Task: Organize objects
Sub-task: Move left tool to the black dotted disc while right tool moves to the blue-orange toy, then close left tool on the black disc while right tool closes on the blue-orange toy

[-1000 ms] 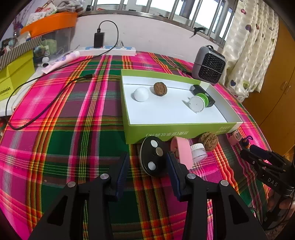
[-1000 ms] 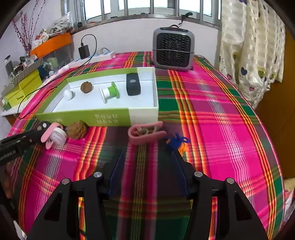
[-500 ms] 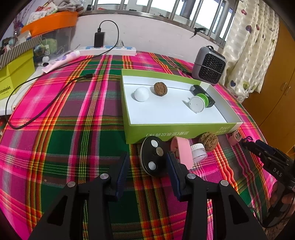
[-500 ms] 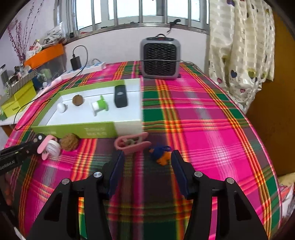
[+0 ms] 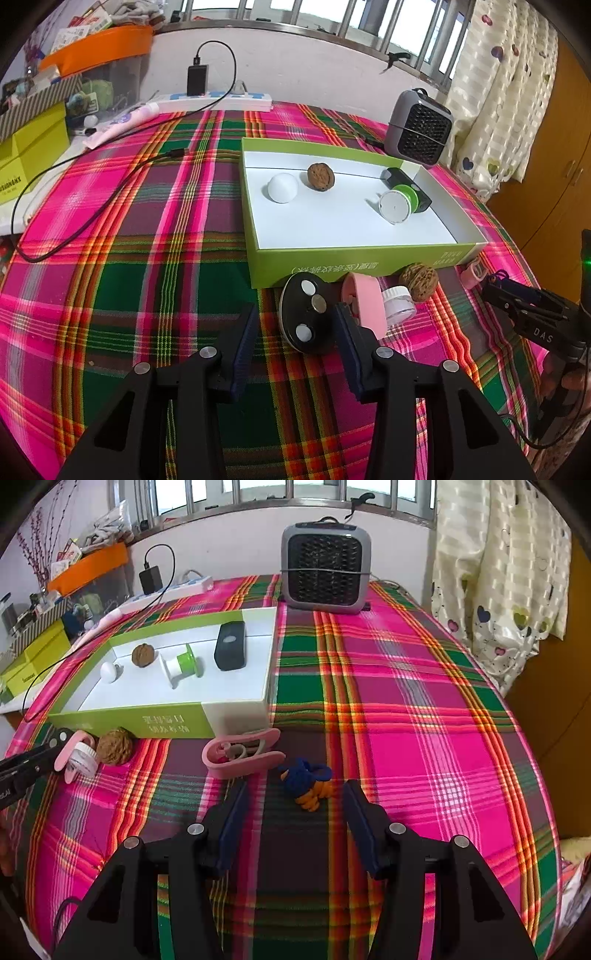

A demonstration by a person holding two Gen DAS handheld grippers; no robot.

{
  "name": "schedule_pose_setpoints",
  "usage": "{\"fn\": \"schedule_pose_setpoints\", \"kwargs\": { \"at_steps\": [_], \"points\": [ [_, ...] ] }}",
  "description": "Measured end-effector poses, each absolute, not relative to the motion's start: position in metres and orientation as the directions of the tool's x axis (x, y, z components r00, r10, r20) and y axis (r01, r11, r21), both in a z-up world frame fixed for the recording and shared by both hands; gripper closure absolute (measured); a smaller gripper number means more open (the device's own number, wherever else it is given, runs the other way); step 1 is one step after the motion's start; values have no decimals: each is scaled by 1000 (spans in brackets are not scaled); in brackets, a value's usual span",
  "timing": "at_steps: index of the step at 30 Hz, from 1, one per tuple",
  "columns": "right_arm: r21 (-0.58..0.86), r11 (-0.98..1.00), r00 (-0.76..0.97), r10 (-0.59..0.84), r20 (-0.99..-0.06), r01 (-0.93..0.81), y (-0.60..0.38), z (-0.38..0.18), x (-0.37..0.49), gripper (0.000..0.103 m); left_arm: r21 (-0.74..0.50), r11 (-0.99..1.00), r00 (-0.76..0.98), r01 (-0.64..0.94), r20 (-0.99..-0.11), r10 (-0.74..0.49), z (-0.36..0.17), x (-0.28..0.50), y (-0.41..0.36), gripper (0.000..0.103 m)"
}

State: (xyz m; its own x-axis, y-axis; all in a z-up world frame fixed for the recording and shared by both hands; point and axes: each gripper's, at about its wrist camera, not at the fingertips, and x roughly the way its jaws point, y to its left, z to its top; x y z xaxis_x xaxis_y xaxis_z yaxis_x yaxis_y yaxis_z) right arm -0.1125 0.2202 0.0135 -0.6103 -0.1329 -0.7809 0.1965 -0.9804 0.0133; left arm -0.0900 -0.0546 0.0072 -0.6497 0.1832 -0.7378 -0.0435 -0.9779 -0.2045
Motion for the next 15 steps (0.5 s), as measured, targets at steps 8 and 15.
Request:
{"fn": "schedule_pose_setpoints", "kwargs": {
  "at_steps": [8, 15],
  "points": [
    [3, -979, -614, -129, -779, 203, 220, 15, -112, 65, -197, -979, -650, -43, -739, 177, 7, -90, -54, 63],
    [7, -977, -614, -140, -777, 214, 220, 15, -112, 73, -191, -980, -647, -49, -741, 177, 8, -91, -52, 73]
  ]
}}
